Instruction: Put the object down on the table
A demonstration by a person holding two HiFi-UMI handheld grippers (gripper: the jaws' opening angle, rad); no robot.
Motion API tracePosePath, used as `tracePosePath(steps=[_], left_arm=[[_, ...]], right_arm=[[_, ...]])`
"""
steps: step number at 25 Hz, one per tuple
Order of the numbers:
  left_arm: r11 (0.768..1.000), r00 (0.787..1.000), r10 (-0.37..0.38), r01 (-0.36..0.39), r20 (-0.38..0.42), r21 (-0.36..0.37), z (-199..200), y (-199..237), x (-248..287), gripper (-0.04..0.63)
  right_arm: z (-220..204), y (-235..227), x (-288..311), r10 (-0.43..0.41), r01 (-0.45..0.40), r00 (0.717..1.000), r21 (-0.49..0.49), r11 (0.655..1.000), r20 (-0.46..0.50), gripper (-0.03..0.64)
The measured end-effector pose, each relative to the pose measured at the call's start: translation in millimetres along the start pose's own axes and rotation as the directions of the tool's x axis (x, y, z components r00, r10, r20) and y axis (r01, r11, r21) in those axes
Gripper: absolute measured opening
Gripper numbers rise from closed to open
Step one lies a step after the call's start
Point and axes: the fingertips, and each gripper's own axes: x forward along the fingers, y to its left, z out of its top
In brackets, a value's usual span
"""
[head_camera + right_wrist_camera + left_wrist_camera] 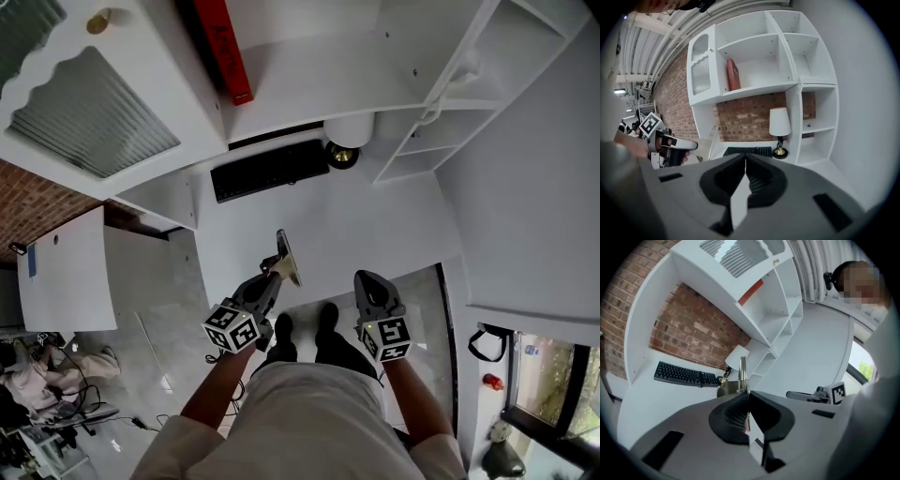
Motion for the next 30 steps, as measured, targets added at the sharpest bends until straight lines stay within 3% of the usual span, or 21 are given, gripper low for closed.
tracePosePath(steps=[12,30], left_arm=[[0.995,0.989,0.058,-0.069,-0.136,-0.077,-58.7,58.7,49.3,-0.005],[0.965,0.945,0.117,-0.181,-0.306,-0.190,-150.0,131.9,93.9,-0.005]], right_arm=[[-37.3,-10.4,35.0,0.037,-0.035,0.996,0.020,0.999,-0.079,0.002],[-72.4,-6.9,63.1,0.122,-0.128,0.977,-0.028,0.991,-0.176,0.002]])
